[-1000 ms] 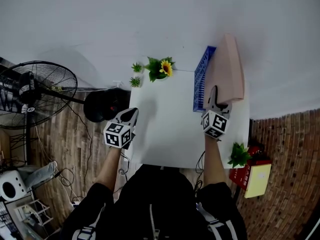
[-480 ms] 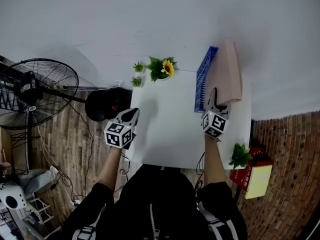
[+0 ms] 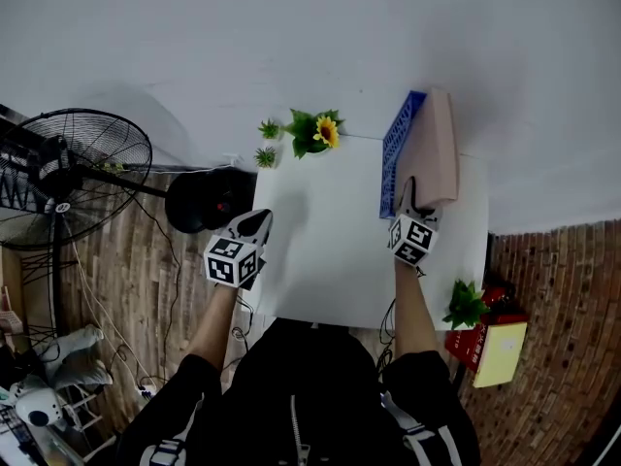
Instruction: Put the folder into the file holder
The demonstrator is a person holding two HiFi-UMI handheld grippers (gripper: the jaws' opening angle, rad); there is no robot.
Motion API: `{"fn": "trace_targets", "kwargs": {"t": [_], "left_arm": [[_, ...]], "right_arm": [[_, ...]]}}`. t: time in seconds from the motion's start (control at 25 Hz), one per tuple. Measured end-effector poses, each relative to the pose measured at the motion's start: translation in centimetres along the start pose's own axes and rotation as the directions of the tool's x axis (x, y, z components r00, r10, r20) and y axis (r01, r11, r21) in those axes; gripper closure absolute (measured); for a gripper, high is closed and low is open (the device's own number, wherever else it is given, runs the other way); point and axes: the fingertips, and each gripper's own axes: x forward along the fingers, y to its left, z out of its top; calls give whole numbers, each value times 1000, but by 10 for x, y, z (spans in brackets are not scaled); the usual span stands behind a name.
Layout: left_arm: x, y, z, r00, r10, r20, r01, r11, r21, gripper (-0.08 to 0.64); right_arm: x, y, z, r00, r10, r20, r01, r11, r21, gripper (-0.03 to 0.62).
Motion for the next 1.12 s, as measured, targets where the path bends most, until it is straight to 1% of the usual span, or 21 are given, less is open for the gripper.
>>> {"fn": "trace_targets", "kwargs": {"t": [0.16,0.36,0.48,0.6,0.72,0.84,0.96,1.12], "left_arm": [[-1,0,2,1000,4,5,-4,1000,-4,535],[-1,-1,5,1000,7,14,-7,1000,-7,535],[-3,-4,5,1000,3,17,-3,1000,-6,535],[-4,-9,4,1000,-5,19,5,1000,-5,535],[-5,-13,4,1000,-12,22,12,1000,-3,535],[-9,-16,2,1000,-15,26,15,1000,-1,535],[-12,-21,1,999,-21,30,21,1000,2,535],[-16,-27,1,999,-32,38,32,999,6,535]], "right_arm": [[5,0,-14,999,5,-34,-5,1000,-11,422],[7,3,-20,999,6,-48,-8,999,-44,406],[8,9,-21,998,31,-63,-36,996,-82,397],[8,15,-26,993,57,-102,-69,991,-114,398],[9,15,-30,988,64,-138,-80,991,-109,393],[7,15,-32,984,78,-162,-93,992,-84,372],[-2,15,-31,982,94,-166,-106,992,-62,368],[-17,21,-29,981,108,-164,-121,990,-71,367]]}}
